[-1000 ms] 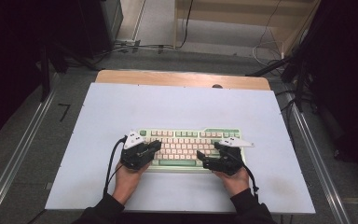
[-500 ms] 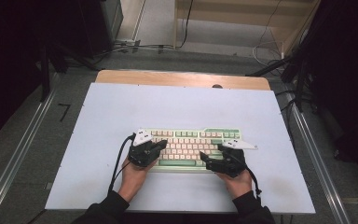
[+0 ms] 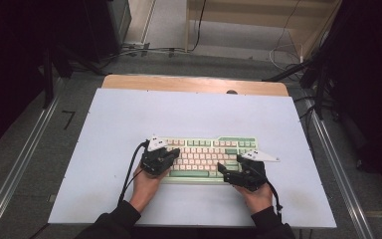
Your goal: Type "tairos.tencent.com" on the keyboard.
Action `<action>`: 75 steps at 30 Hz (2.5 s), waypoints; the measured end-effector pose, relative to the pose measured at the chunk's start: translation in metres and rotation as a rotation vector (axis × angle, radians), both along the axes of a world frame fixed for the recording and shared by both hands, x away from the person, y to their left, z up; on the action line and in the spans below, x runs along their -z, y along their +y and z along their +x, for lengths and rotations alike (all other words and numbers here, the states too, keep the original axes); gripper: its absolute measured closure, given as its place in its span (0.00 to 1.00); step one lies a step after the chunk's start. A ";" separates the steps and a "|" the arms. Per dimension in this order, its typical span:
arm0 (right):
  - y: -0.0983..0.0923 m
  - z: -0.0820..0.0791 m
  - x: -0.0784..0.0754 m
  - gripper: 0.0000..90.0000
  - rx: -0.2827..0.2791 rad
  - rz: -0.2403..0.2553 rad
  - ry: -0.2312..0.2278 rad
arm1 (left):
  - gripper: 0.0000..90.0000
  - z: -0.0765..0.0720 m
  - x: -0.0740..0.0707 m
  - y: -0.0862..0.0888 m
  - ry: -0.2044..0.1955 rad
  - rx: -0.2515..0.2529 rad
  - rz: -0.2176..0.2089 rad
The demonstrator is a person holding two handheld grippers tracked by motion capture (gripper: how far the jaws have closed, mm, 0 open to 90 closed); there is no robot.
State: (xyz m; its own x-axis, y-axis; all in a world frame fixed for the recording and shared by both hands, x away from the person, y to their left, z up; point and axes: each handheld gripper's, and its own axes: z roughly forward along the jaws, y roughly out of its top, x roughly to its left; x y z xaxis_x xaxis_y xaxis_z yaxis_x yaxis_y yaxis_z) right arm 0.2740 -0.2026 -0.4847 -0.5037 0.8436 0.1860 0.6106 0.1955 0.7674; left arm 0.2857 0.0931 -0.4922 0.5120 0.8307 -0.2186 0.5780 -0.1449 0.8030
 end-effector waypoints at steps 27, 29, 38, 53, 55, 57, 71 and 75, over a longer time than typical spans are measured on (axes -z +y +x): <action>0.002 0.000 0.000 0.20 -0.002 -0.010 -0.002 | 1.00 0.002 0.002 -0.005 0.024 -0.001 0.028; 0.002 0.000 0.000 0.21 -0.002 -0.009 -0.003 | 1.00 0.002 0.002 -0.005 0.026 -0.001 0.030; 0.002 0.000 -0.001 0.21 0.000 -0.010 -0.005 | 1.00 0.003 0.001 -0.004 0.036 0.004 0.015; 0.003 0.000 -0.001 0.21 -0.004 -0.011 -0.006 | 1.00 -0.003 -0.007 0.002 0.012 0.006 -0.025; 0.004 0.000 -0.001 0.21 -0.005 -0.011 -0.004 | 1.00 -0.003 -0.007 0.003 0.010 0.004 -0.025; 0.004 0.001 0.000 0.21 -0.005 -0.011 -0.004 | 1.00 -0.004 -0.008 0.003 0.008 0.002 -0.030; 0.011 0.003 -0.001 0.21 -0.026 -0.013 -0.011 | 0.70 -0.010 -0.010 0.019 -0.023 -0.047 -0.039; 0.016 0.005 -0.001 0.21 -0.040 -0.018 -0.018 | 0.64 -0.013 -0.010 0.026 -0.030 -0.072 -0.044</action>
State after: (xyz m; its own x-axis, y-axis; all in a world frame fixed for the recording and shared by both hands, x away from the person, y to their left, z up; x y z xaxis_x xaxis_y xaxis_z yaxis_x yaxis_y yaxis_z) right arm 0.2788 -0.1868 -0.4835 -0.5400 0.8260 0.1618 0.5885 0.2331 0.7742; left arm 0.2730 0.1190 -0.4823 0.4583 0.8555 -0.2411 0.5611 -0.0681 0.8250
